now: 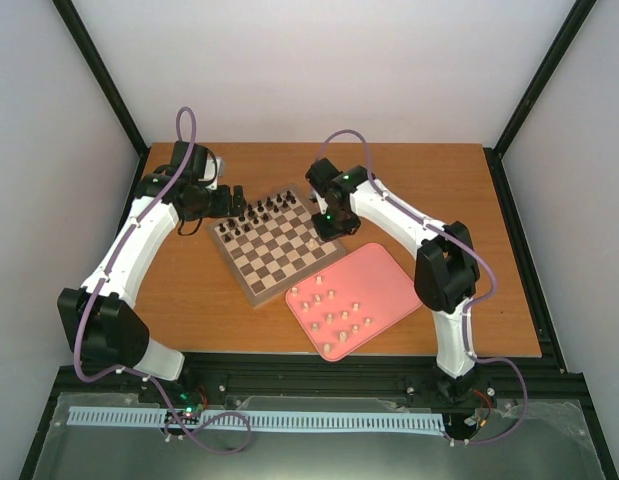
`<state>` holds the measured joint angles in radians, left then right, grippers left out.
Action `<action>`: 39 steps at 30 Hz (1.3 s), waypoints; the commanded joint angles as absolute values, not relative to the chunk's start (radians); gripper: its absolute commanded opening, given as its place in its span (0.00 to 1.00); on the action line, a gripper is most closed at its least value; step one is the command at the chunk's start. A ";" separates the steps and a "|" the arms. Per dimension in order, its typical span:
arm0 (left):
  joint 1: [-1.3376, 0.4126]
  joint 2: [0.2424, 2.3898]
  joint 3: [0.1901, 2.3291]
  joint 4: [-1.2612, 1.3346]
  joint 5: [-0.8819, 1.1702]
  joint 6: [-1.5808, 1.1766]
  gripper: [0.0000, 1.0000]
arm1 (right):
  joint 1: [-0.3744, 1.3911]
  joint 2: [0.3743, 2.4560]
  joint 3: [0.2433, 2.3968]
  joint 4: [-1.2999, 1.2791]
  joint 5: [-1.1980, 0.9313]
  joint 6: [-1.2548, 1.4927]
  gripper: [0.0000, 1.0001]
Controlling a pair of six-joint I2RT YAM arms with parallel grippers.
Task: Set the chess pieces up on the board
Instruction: Place the chess piece on the chessboard.
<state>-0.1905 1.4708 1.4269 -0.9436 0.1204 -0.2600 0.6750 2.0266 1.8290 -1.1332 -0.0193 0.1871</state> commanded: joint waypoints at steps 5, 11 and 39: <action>-0.184 1.477 1.435 -0.947 0.114 -0.255 1.00 | 0.640 2.106 1.865 -1.143 -0.017 0.149 0.13; -0.184 1.485 1.439 -0.948 0.108 -0.252 1.00 | 0.640 2.138 1.863 -1.134 -0.027 0.146 0.13; -0.184 1.512 1.450 -0.950 0.108 -0.252 1.00 | 0.639 2.238 1.920 -1.164 -0.019 0.126 0.14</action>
<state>-0.1905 1.5082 1.4269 -0.9440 0.1154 -0.2596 0.6407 2.2200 1.8957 -1.1423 -0.0189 0.1360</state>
